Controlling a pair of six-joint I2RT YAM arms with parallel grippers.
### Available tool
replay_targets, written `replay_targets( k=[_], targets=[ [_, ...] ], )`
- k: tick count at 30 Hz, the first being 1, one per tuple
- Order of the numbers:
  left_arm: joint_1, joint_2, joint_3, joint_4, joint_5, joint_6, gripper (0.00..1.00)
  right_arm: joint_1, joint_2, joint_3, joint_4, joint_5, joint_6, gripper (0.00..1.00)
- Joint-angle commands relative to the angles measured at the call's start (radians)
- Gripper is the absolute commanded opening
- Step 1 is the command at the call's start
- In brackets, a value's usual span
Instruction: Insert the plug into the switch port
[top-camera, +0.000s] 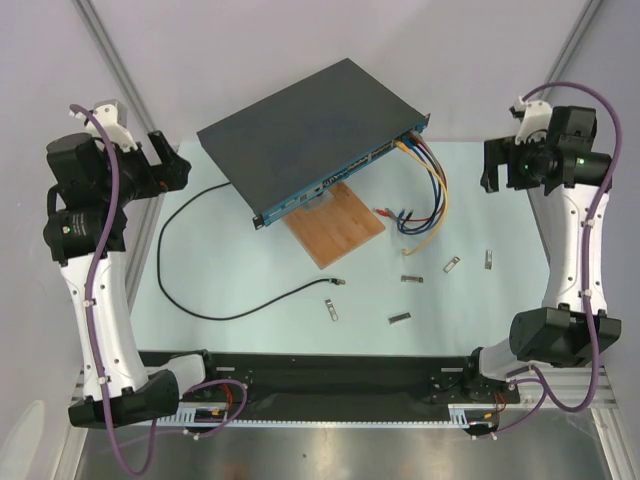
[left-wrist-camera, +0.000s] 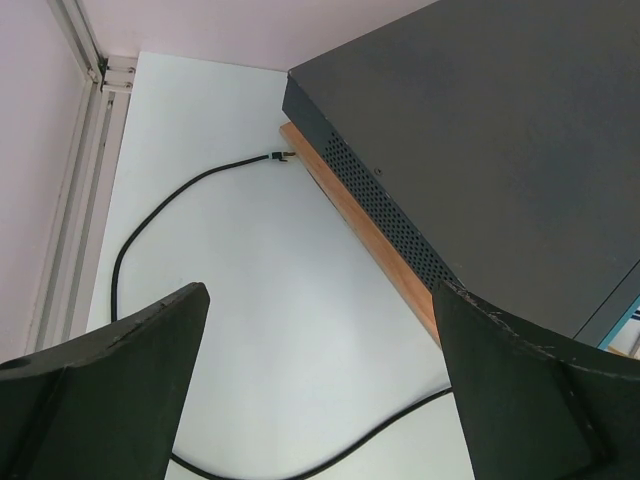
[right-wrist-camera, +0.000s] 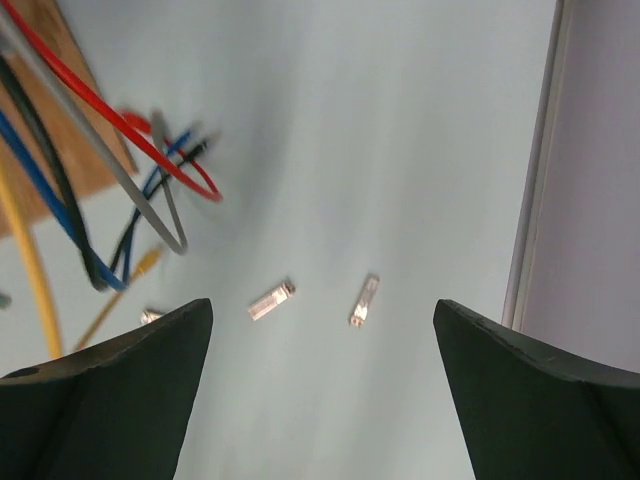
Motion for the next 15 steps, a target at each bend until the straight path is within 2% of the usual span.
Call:
replay_targets(
  k=[1,9,15],
  targets=[
    [0.002,-0.015,-0.003,0.036,0.005,-0.018,1.00,-0.042,-0.012,-0.065,-0.068,0.056,-0.086,1.00],
    [0.001,-0.032,-0.041,0.079,0.109,0.026,1.00,-0.197,0.133,-0.185,-0.136,0.048,-0.156,1.00],
    [-0.001,-0.066,-0.123,0.129,0.111,0.080,1.00,-0.206,0.277,-0.245,-0.098,0.069,-0.121,0.98]
  ],
)
